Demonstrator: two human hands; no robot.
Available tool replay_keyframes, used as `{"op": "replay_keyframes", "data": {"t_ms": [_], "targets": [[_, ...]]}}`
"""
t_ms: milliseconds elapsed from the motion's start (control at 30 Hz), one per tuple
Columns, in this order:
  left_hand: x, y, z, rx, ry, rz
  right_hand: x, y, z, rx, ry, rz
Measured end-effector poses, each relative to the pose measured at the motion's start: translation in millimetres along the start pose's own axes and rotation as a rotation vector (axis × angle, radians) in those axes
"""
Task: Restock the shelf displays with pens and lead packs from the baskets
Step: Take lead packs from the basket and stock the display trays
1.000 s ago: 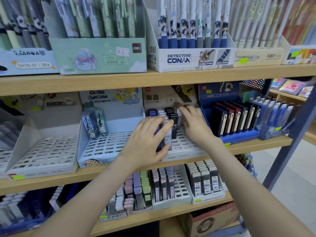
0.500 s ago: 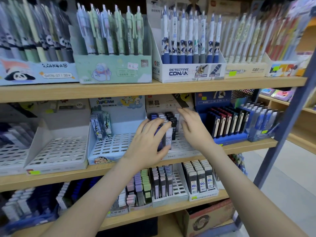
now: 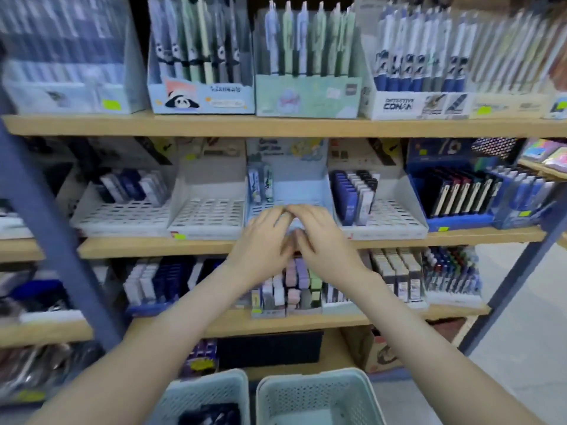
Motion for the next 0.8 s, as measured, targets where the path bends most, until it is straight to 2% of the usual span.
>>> {"op": "replay_keyframes", "data": {"t_ms": [200,333,533,633,700,800], "targets": [[-143,-29,85,0.044,-0.146,0.151,-38,112,49,0.089,0.067,0.288],[-275,-21,137,0.042,-0.386,0.366,-85,194,77,0.093,0.061,0.618],[-431,12,167,0.026,-0.610,0.503,-184,321,81,0.021,0.128,1.099],[-481,38,177,-0.003,-0.623,0.526,-234,369,74,-0.078,0.095,1.227],[-493,50,176,0.015,-0.561,0.523,-256,383,73,-0.170,0.012,1.283],[-514,79,180,0.038,-0.485,0.550,-280,422,66,-0.151,0.021,1.354]]}}
Point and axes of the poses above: each hand's wrist, its own x-axis towards the middle knuckle, its own y-axis out of the palm, z = x × y, the point moved 1 cm from there along x, towards the middle knuckle, and after that the axes turned 5 degrees about -z, right-handed, at the moved point
